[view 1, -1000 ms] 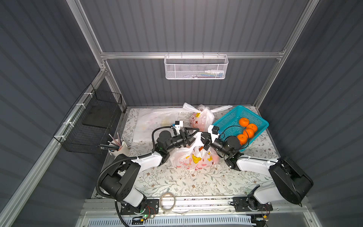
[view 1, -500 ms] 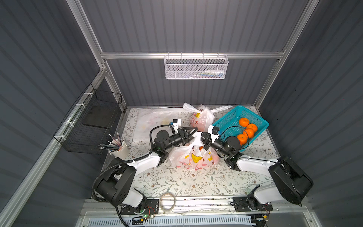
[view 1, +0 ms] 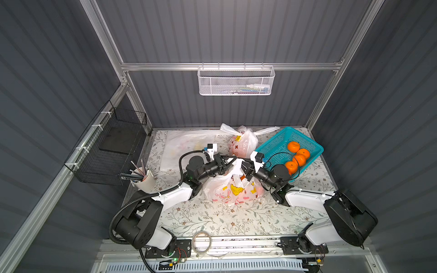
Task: Place the oranges into plastic bags & tie knots
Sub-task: Tie the plastic bag at the center of the board.
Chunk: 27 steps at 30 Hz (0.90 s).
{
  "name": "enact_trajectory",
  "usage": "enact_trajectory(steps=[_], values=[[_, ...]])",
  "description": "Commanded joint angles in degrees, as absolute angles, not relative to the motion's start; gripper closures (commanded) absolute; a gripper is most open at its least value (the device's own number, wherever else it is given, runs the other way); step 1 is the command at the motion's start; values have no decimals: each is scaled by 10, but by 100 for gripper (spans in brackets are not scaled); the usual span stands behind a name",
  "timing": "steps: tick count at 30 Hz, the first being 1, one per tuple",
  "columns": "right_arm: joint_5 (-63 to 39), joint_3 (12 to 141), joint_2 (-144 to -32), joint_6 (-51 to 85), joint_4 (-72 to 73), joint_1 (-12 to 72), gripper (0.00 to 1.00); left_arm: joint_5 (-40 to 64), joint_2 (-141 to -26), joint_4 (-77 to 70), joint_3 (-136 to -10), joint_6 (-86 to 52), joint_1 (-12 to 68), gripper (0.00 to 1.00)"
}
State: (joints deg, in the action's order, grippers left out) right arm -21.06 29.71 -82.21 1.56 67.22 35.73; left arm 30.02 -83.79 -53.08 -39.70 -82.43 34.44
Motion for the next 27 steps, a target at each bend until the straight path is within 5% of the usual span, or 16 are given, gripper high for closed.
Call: enact_trajectory(steps=[1, 16, 23, 27], values=[[-177, 282, -797, 2, 658, 355, 71, 301, -817, -508, -416, -792, 345, 100], [-169, 230, -476, -172, 288, 364, 1, 305, -822, -483, -433, -771, 345, 100], [-32, 243, -479, -322, 287, 487, 1, 307, -828, -485, -433, -775, 345, 100], [1, 265, -528, -360, 331, 518, 20, 306, -828, -484, -432, -778, 345, 100]])
